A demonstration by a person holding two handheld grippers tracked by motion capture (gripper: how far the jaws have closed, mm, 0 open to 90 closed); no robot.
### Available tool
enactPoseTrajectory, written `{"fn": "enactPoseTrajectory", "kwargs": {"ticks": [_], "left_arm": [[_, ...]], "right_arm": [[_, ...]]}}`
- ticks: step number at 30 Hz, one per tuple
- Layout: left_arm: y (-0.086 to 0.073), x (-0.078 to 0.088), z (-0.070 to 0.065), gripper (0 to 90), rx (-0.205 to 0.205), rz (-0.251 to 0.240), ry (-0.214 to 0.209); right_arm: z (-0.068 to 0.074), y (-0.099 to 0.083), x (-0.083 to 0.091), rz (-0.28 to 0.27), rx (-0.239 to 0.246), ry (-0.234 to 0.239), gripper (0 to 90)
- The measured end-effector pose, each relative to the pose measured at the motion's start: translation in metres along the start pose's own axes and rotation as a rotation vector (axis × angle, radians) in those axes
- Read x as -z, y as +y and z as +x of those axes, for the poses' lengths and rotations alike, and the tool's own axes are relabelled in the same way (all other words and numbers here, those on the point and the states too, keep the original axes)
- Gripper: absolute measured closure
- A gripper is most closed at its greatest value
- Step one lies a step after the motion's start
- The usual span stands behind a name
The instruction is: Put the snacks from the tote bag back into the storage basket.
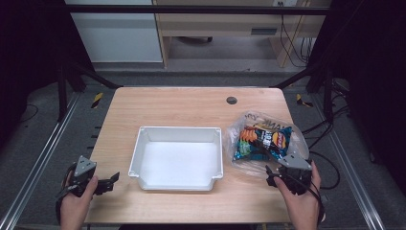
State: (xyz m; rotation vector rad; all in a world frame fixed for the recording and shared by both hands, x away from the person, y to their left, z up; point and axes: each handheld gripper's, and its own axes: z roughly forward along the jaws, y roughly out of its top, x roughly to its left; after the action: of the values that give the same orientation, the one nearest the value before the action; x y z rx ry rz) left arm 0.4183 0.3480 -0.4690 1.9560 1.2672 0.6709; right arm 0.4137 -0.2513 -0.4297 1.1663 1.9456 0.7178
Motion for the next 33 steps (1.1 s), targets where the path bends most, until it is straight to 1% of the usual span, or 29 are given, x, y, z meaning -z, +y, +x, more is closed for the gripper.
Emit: {"fn": "enactPoseTrajectory", "kwargs": {"ticks": [2,4,5,6,8,9,10,11,12,13,15,16,17,19,20,22,23,24,25,26,27,29,31,32,33], "left_arm": [[0.0,0.0,0.0,3.5,0.002,-0.002,0.001],[0.0,0.0,0.0,3.5,0.0,0.0,0.0],[0.0,0.0,0.0,3.5,-0.001,0.002,0.001],[0.0,0.0,0.0,3.5,-0.004,0.003,-0.001],[0.0,0.0,0.0,3.5,-0.009,0.001,-0.001],[0.0,0.001,-0.001,3.5,-0.007,-0.005,0.001],[0.001,0.002,-0.001,3.4,-0.007,-0.015,0.003],[0.002,0.003,-0.001,3.4,-0.01,-0.02,0.004],[0.002,0.002,-0.001,3.3,-0.009,-0.02,0.002],[0.002,0.002,-0.001,3.3,-0.015,-0.015,0.0],[0.002,0.001,0.0,3.3,-0.007,-0.015,-0.006],[0.002,0.001,0.0,3.3,-0.011,-0.016,-0.008],[0.002,0.002,0.0,3.3,-0.011,-0.022,-0.006],[0.003,0.002,-0.001,3.3,-0.003,-0.035,-0.009],[0.003,0.003,-0.001,3.2,-0.012,-0.035,-0.009],[0.003,0.004,-0.002,3.1,-0.009,-0.04,-0.011],[0.003,0.004,-0.002,3.1,-0.009,-0.04,-0.011],[0.003,0.004,-0.002,3.0,-0.012,-0.041,-0.012],[0.004,0.004,-0.002,3.0,-0.016,-0.042,-0.011],[0.004,0.004,-0.002,3.0,-0.016,-0.04,-0.013],[0.004,0.004,-0.002,2.9,-0.017,-0.039,-0.012],[0.003,0.004,-0.001,2.9,-0.012,-0.041,-0.009],[0.003,0.004,0.0,2.9,-0.008,-0.04,-0.007],[0.003,0.004,0.0,2.9,-0.005,-0.044,-0.006],[0.003,0.004,0.0,2.9,-0.008,-0.043,-0.005]], "right_arm": [[-0.001,0.003,0.0,0.001,0.005,0.002,8.2],[-0.003,0.01,-0.001,0.004,0.023,0.019,7.8],[-0.005,0.017,-0.003,0.013,0.054,0.023,7.7],[-0.005,0.017,-0.003,0.013,0.054,0.023,7.7],[-0.008,0.027,-0.006,0.032,0.104,0.03,7.7],[-0.008,0.027,-0.006,0.032,0.104,0.03,7.7],[-0.01,0.034,-0.008,0.043,0.132,0.039,7.6],[-0.01,0.037,-0.009,0.047,0.14,0.044,7.6],[-0.011,0.041,-0.009,0.057,0.158,0.05,7.4],[-0.011,0.044,-0.009,0.056,0.166,0.051,7.3],[-0.013,0.052,-0.008,0.078,0.185,0.068,7.0],[-0.014,0.055,-0.008,0.084,0.198,0.077,6.8],[-0.016,0.059,-0.008,0.094,0.2,0.086,6.7],[-0.018,0.065,-0.007,0.104,0.216,0.084,6.5],[-0.02,0.068,-0.007,0.116,0.227,0.092,5.8],[-0.023,0.074,-0.007,0.132,0.242,0.103,5.3],[-0.023,0.074,-0.007,0.132,0.242,0.103,5.3],[-0.024,0.079,-0.005,0.148,0.277,0.11,5.3],[-0.024,0.079,-0.005,0.148,0.277,0.11,5.3],[-0.025,0.081,-0.005,0.156,0.29,0.116,5.3],[-0.028,0.086,-0.006,0.166,0.315,0.133,5.3],[-0.03,0.089,-0.008,0.176,0.325,0.151,5.7],[-0.032,0.09,-0.009,0.185,0.334,0.152,6.0],[-0.035,0.093,-0.013,0.196,0.339,0.169,6.2],[-0.035,0.093,-0.013,0.196,0.339,0.169,6.2]]}}
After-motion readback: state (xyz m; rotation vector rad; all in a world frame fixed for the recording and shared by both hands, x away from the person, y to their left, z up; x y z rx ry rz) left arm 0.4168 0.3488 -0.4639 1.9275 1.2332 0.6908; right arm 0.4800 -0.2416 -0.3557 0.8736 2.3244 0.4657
